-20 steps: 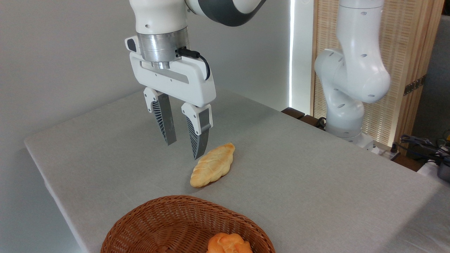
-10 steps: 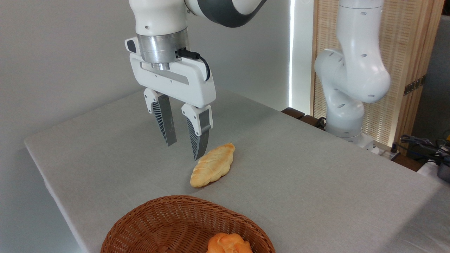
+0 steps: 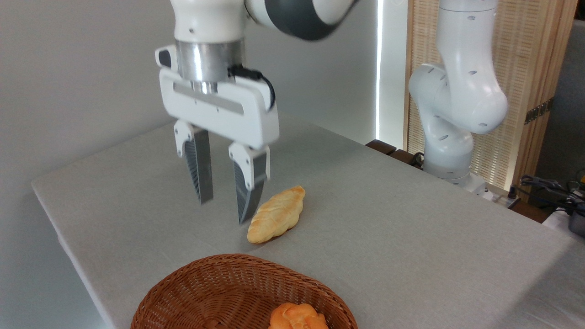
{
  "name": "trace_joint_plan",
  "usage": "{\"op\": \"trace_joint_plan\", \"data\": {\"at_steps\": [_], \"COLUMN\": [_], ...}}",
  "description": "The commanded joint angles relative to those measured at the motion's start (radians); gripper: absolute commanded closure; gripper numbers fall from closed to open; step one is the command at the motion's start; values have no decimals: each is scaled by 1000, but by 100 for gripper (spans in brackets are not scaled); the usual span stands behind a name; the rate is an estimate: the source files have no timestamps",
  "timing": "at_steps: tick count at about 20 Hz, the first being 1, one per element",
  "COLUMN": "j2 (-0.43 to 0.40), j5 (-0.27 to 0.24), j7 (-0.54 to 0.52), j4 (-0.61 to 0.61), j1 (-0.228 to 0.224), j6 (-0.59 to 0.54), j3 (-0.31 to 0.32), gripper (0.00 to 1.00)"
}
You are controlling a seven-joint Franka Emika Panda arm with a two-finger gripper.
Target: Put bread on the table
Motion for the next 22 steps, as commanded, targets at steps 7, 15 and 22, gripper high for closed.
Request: {"op": "trace_joint_plan", "data": {"at_steps": [7, 15, 22], "j2": [80, 160, 212], "j5": [8, 5, 7], "j7": [56, 161, 189], "j4": [-34, -37, -37], "j1": [-4, -6, -7], "j6": [77, 104, 107], "j3": [190, 230, 225], "gripper": [0, 0, 0]}}
